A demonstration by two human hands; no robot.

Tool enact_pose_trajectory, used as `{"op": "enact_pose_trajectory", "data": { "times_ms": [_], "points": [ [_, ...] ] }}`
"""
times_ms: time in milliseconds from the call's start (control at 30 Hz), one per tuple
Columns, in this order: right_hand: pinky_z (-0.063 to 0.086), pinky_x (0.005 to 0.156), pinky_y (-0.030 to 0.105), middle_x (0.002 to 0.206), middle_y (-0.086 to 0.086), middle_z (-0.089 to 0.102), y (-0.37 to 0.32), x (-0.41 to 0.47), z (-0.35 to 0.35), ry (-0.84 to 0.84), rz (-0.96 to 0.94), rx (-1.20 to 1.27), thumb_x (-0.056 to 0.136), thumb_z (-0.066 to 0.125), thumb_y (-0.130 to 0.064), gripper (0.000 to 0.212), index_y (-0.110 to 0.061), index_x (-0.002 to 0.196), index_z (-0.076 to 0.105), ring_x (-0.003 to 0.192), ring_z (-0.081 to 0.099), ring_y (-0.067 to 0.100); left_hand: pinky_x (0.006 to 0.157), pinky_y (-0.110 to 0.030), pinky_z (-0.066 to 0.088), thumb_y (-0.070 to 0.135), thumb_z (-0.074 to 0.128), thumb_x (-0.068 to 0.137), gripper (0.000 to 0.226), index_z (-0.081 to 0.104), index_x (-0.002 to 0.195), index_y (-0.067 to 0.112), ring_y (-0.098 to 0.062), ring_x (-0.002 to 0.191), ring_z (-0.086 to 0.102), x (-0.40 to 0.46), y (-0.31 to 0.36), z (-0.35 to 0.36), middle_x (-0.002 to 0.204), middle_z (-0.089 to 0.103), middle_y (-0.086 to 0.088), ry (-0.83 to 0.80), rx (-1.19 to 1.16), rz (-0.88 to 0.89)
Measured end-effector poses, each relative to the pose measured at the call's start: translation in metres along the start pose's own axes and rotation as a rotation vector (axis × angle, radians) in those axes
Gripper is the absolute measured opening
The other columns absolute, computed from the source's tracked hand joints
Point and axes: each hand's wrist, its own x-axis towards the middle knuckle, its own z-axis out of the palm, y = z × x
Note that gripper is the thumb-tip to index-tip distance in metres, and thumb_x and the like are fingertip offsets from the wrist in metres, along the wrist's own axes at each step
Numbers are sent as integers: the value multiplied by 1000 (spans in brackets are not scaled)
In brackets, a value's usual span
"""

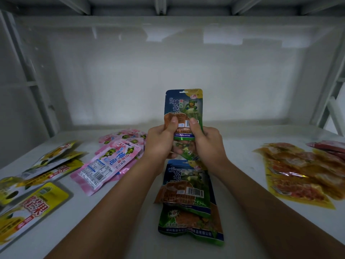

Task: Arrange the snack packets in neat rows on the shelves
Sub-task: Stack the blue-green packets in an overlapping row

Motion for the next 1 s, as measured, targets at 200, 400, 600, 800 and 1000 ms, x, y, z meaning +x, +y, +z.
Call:
{"op": "enact_pose_trajectory", "data": {
  "times_ms": [200,400,600,800,1000],
  "points": [
    [53,65,54,83,35,67,-8,1,2,21,-18,46,89,56,-69,84,14,88,67,67,64,46,52,-25,52,65,58,97,51,74,98,16,-12,47,60,-1,3,-2,67,73,1,-36,12,-39],
    [39,48,26,55,9,58,-10,0,-2,-3,112,223,103,57,-51,57,-6,70,66,47,49,16,49,-25,48,53,64,99,43,70,87,12,-12,46,53,-1,3,-1,60,63,-4,-89,-39,16],
    [42,59,32,67,14,61,-15,3,-2,-9,256,308,101,55,-60,62,-1,87,71,54,51,23,57,-28,47,52,62,100,41,68,87,14,-13,51,51,2,1,-2,60,58,-3,-181,-66,44],
    [35,50,28,54,2,54,-15,2,-4,-58,243,292,104,56,-49,49,-9,76,64,43,43,12,54,-27,47,52,63,100,38,68,91,15,-14,52,51,5,0,-5,60,57,-1,-175,-68,18],
    [39,51,26,55,1,58,-16,-1,-2,-8,116,154,106,54,-45,47,-13,75,68,48,49,13,54,-29,50,56,64,98,40,71,96,16,-13,52,56,6,-1,-3,69,66,-1,-126,-61,9]
  ]
}}
